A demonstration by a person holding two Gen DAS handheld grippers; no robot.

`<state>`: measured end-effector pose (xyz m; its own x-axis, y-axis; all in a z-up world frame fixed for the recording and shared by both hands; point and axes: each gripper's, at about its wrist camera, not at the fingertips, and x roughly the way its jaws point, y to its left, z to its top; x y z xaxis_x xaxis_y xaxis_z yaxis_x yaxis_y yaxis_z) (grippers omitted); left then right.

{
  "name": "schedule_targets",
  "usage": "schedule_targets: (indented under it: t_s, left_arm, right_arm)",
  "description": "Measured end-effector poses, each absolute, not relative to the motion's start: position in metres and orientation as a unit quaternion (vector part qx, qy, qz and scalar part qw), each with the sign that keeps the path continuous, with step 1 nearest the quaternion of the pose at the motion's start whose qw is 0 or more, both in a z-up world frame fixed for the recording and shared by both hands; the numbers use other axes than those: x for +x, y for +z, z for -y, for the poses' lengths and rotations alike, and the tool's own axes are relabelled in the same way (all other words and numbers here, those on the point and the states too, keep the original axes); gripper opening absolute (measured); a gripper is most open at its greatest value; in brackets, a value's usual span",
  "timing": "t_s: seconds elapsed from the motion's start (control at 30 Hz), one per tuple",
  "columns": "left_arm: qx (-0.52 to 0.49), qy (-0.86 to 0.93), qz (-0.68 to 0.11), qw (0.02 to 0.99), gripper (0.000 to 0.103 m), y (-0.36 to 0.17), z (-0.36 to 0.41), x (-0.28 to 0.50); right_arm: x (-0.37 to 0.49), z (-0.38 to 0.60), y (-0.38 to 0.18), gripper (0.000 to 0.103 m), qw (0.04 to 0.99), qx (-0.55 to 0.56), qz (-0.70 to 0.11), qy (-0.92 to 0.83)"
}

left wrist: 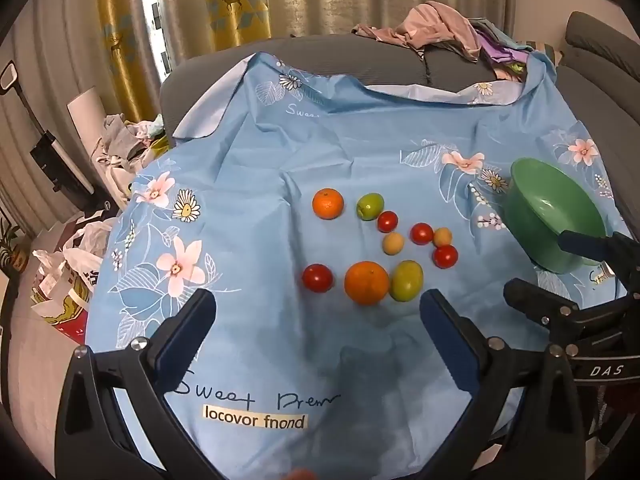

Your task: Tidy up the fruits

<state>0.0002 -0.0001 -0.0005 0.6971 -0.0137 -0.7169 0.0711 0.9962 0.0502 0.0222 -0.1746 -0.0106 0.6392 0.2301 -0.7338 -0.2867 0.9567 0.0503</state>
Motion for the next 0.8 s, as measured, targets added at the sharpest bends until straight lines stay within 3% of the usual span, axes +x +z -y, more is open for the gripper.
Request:
schedule_targets:
  t_s: [0.8]
  left_arm:
    - [0.013,-0.029,-0.382,0.924,0.102,-0.005,-0.025,-0.014]
  right_arm:
    - [0.015,0.144,-0.006,0.101,0.902,-0.07,-0.4,0.146]
